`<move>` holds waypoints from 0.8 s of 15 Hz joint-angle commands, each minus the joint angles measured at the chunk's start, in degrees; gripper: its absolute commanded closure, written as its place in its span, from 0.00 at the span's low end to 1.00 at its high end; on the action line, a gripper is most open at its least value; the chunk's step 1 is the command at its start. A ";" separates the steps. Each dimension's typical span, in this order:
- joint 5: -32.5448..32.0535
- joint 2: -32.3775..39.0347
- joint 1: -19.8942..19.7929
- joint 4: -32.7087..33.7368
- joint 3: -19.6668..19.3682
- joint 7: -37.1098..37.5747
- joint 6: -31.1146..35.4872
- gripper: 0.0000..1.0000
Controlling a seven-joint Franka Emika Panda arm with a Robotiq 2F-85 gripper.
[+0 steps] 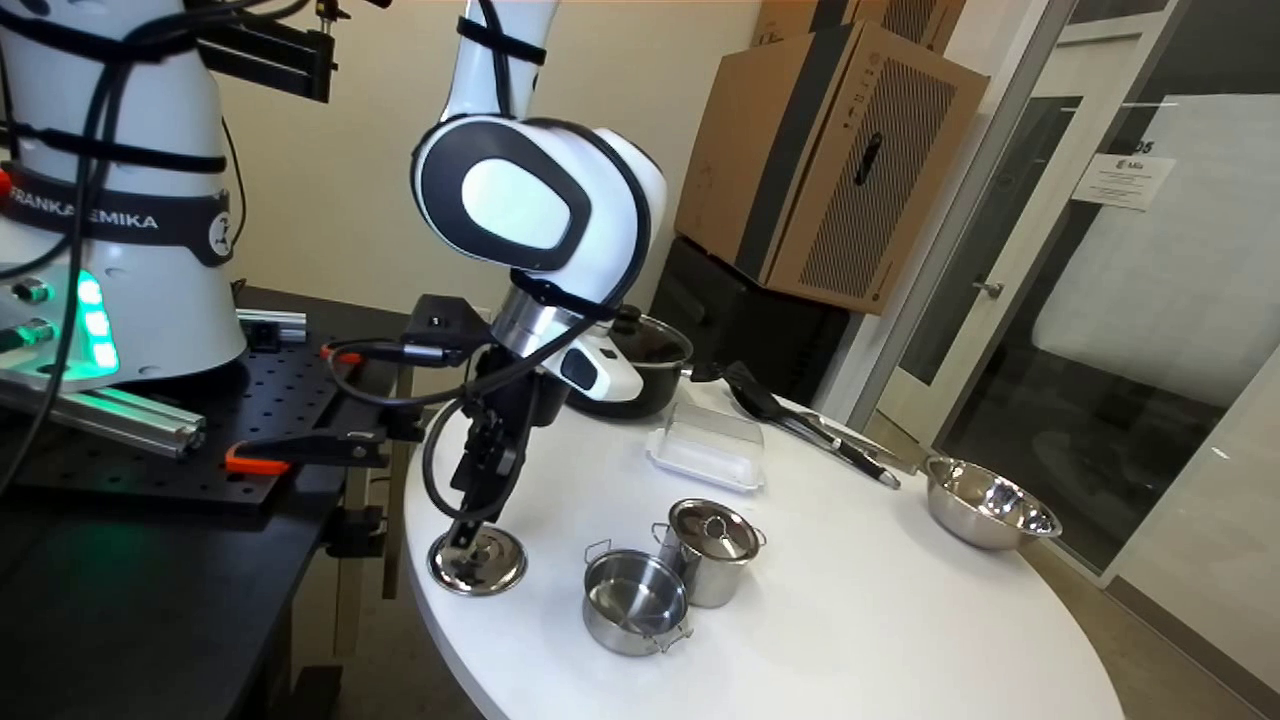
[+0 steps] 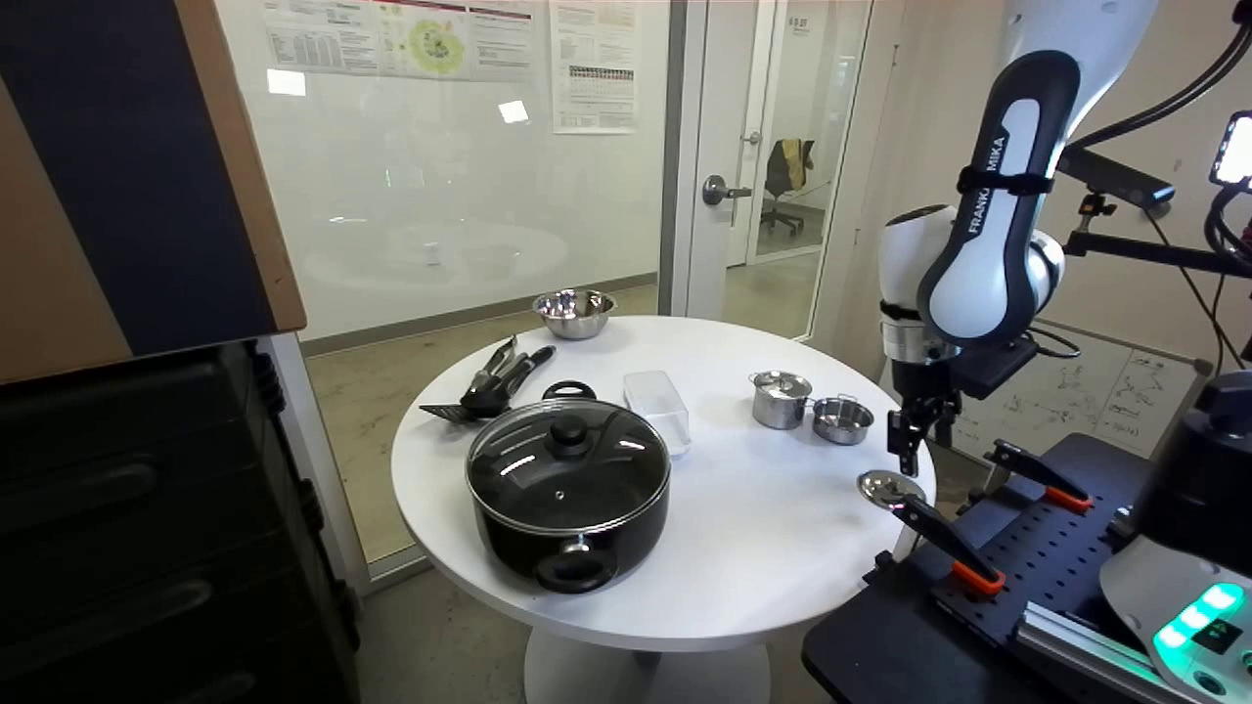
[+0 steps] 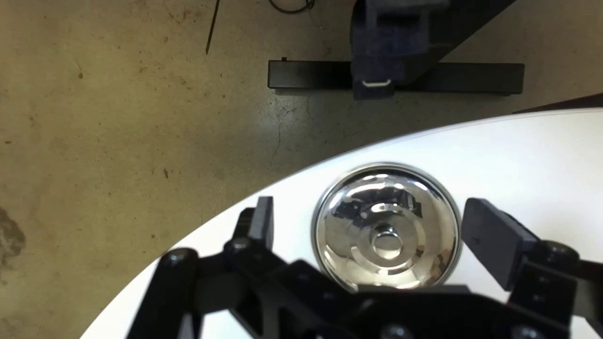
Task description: Take the lid and cover the smaller pot
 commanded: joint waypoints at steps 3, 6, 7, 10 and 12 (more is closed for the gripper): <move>6.32 4.98 1.37 2.48 0.19 -4.29 3.57 0.00; 9.05 7.12 1.87 3.80 0.89 -5.63 3.92 0.00; 9.80 7.72 1.86 4.19 1.27 -5.98 3.96 0.00; 11.65 9.07 2.05 5.33 2.30 -6.50 3.79 0.00; 12.53 9.85 2.20 6.06 2.83 -6.54 3.70 0.02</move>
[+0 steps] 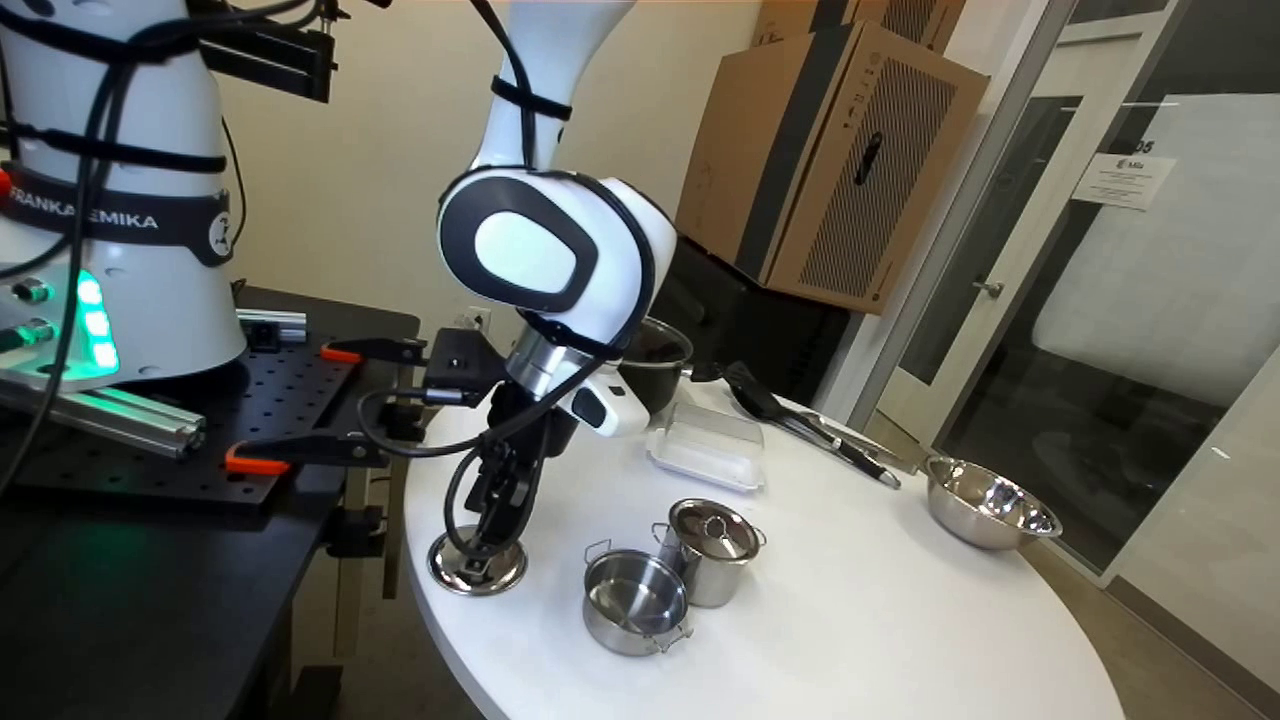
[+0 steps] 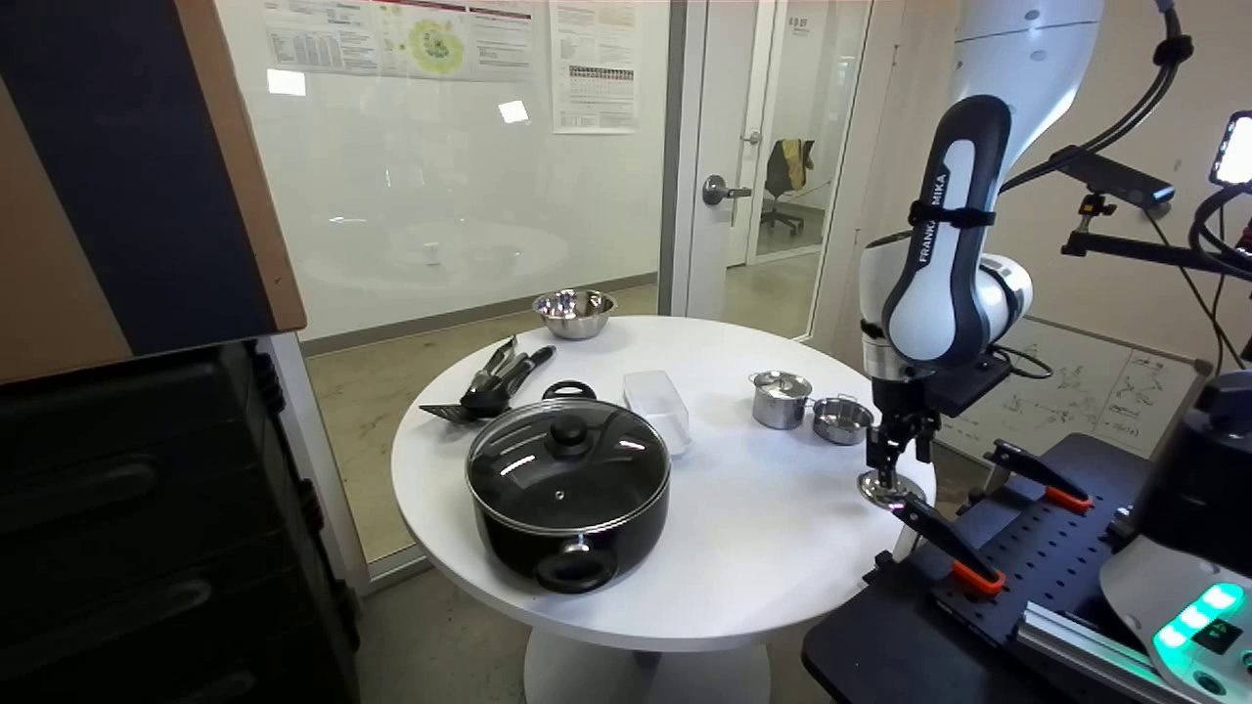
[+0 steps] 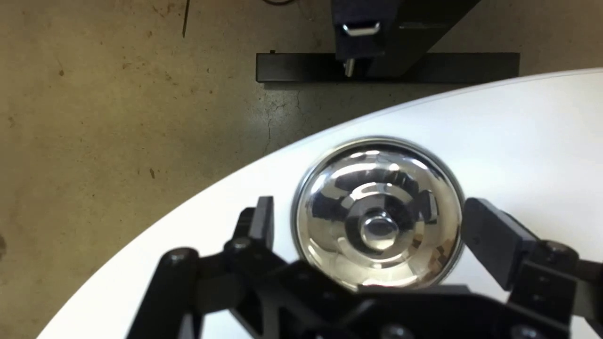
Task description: Take the lid and cover the smaller pot
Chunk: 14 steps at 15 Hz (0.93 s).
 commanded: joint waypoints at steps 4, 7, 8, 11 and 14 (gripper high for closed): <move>3.85 3.50 0.74 2.82 1.21 -1.74 1.06 0.28; 4.48 4.34 0.73 3.49 1.30 -1.72 1.02 0.49; 4.66 4.50 0.73 3.62 1.26 -1.71 1.02 0.57; 5.09 4.55 0.66 3.90 1.10 -1.56 0.87 0.80; 5.40 4.35 0.50 3.93 1.09 -1.58 0.87 0.95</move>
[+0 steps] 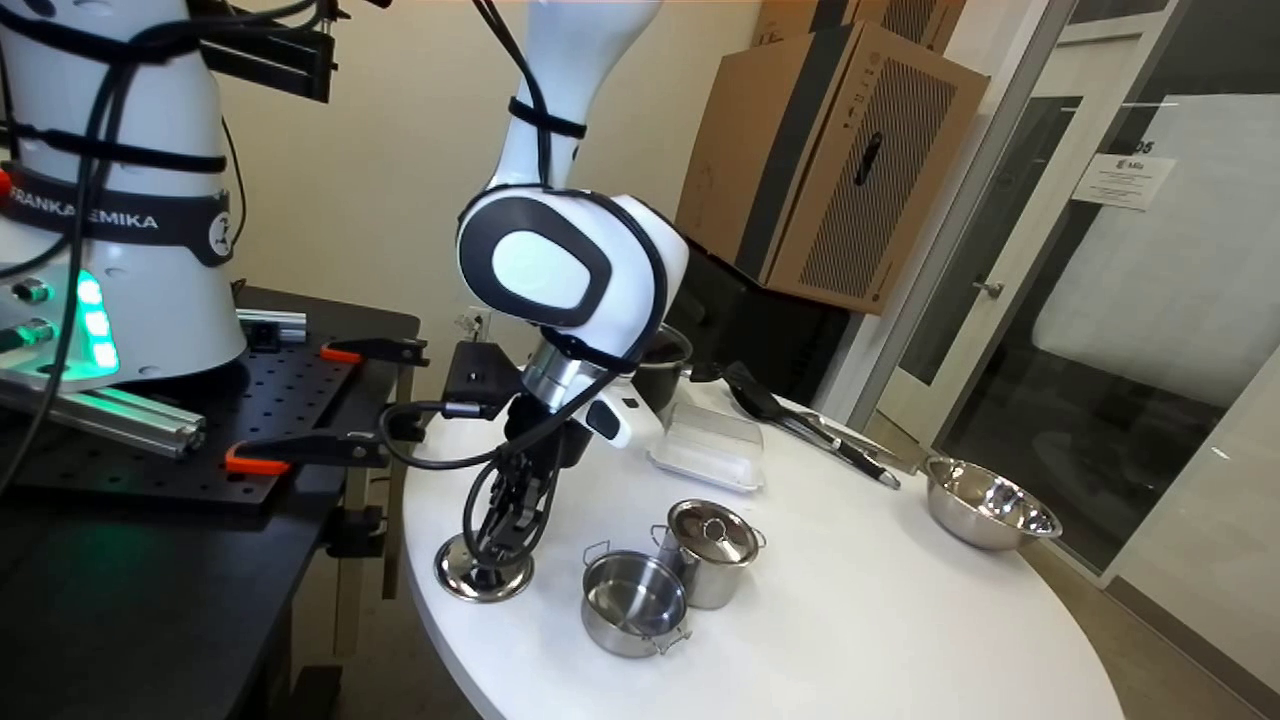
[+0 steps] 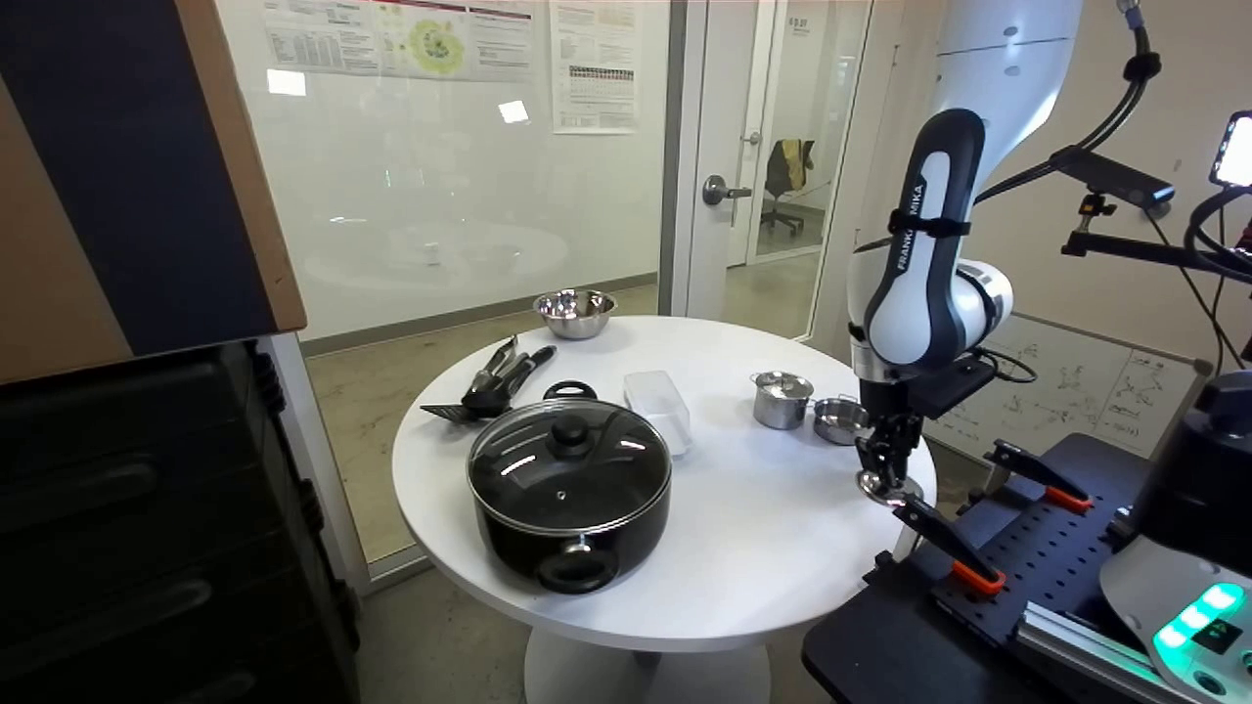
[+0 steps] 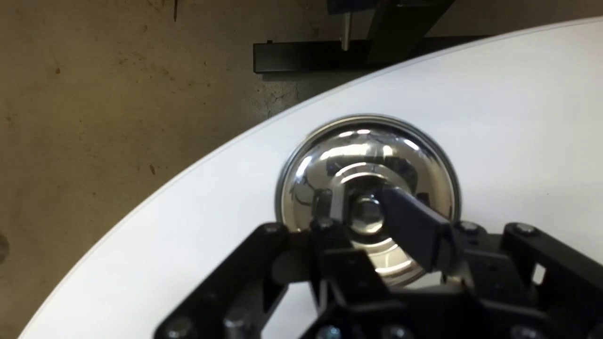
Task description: Take the lid and cover the smaller pot
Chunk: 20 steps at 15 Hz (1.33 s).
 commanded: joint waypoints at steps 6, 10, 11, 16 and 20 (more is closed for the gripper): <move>2.06 -0.52 -0.64 -0.95 0.26 -2.74 1.09 0.94; 1.67 -6.22 -2.64 -4.35 1.01 -5.62 0.73 0.94; 1.52 -7.95 -3.28 -5.39 1.15 -6.63 0.33 0.94; 2.09 -16.26 -6.87 -9.72 2.50 -10.78 -0.87 0.94; 6.03 -21.04 -11.13 -8.52 5.71 -12.80 -4.50 0.94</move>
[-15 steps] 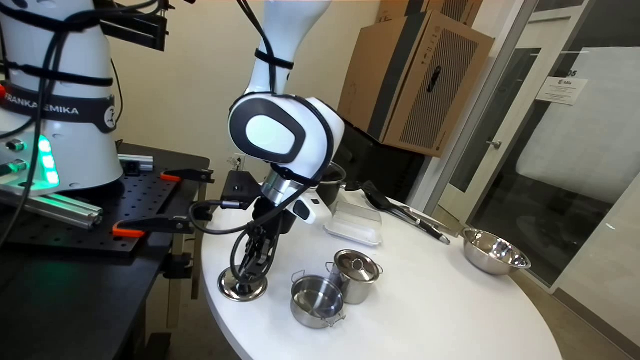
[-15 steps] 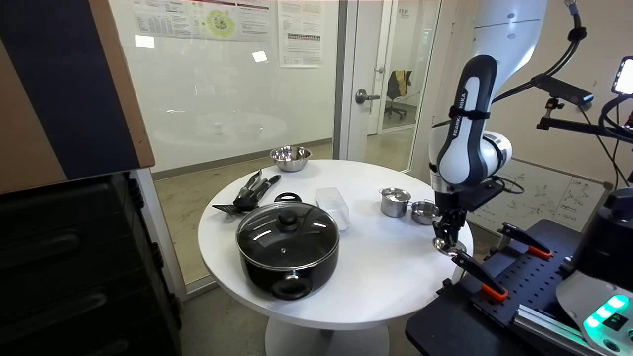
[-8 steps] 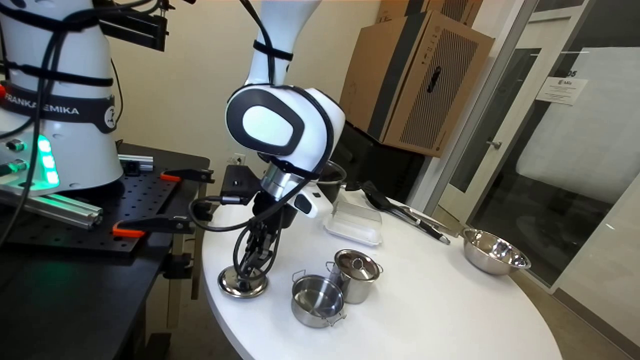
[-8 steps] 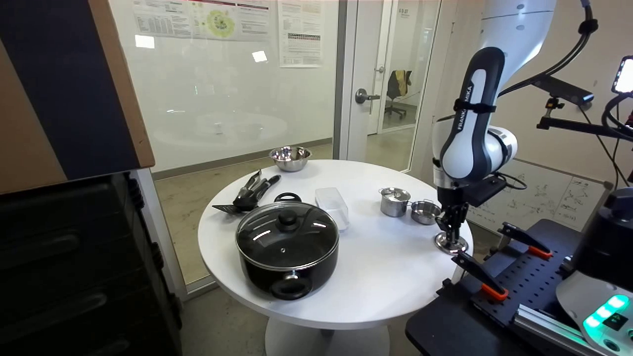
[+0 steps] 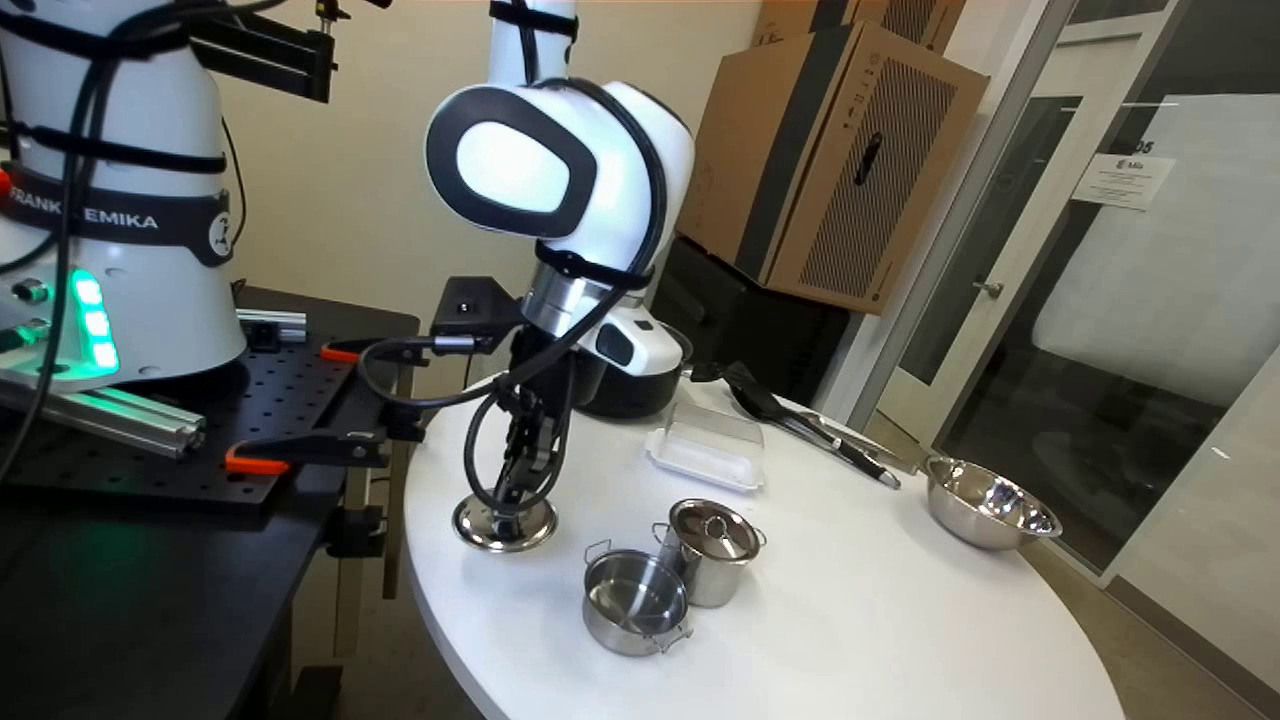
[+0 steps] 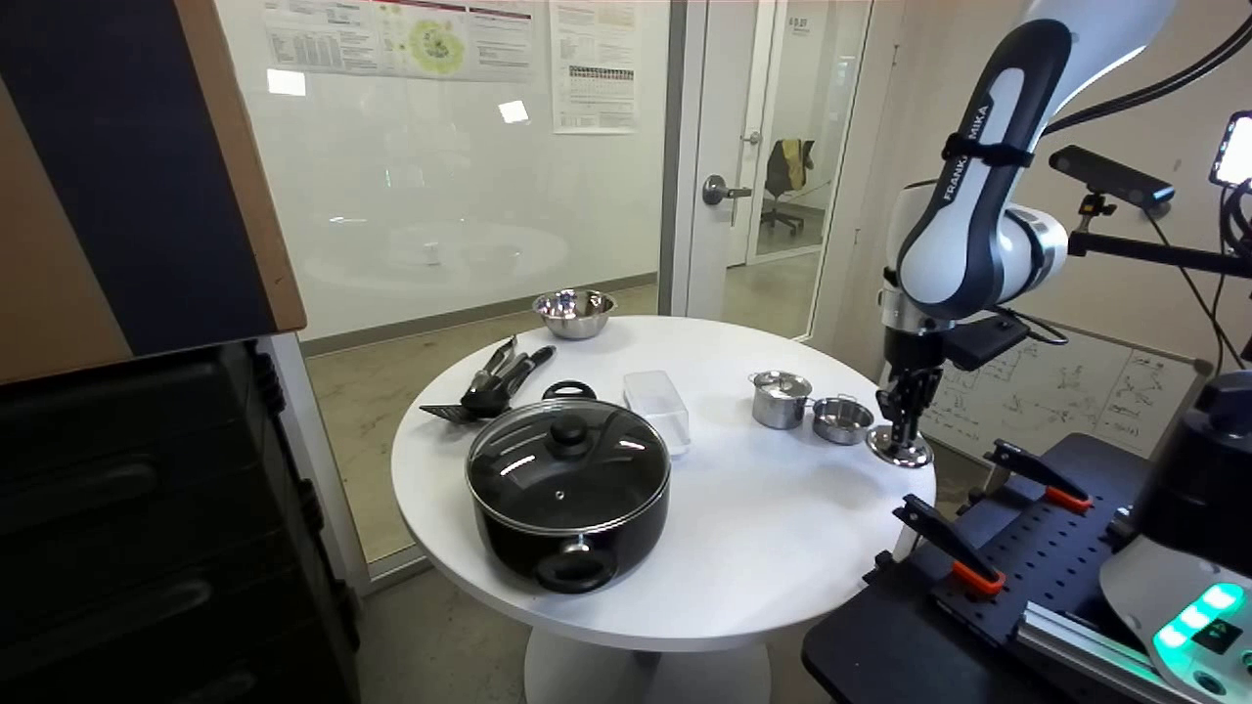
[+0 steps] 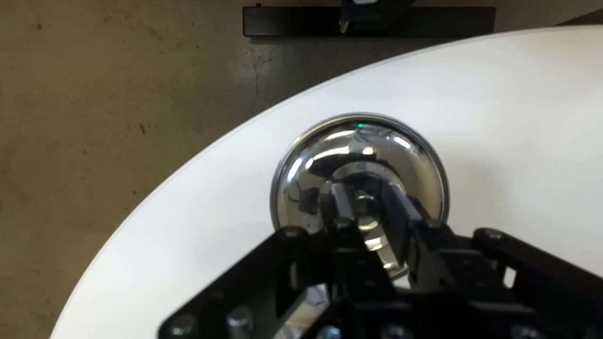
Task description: Take the lid and cover the smaller pot
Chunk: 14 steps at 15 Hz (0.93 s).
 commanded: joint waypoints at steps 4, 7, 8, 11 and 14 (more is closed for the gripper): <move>10.00 -5.24 -4.81 6.69 3.55 -3.27 -9.74 0.94; 13.17 -3.33 -5.15 13.14 2.68 -2.48 -14.24 0.94; 14.14 -2.11 -5.39 15.73 2.40 -2.19 -15.95 0.94; 14.65 1.37 -5.40 21.30 1.33 -0.37 -19.29 0.94; 13.88 6.03 -5.19 24.99 0.59 1.34 -20.55 0.94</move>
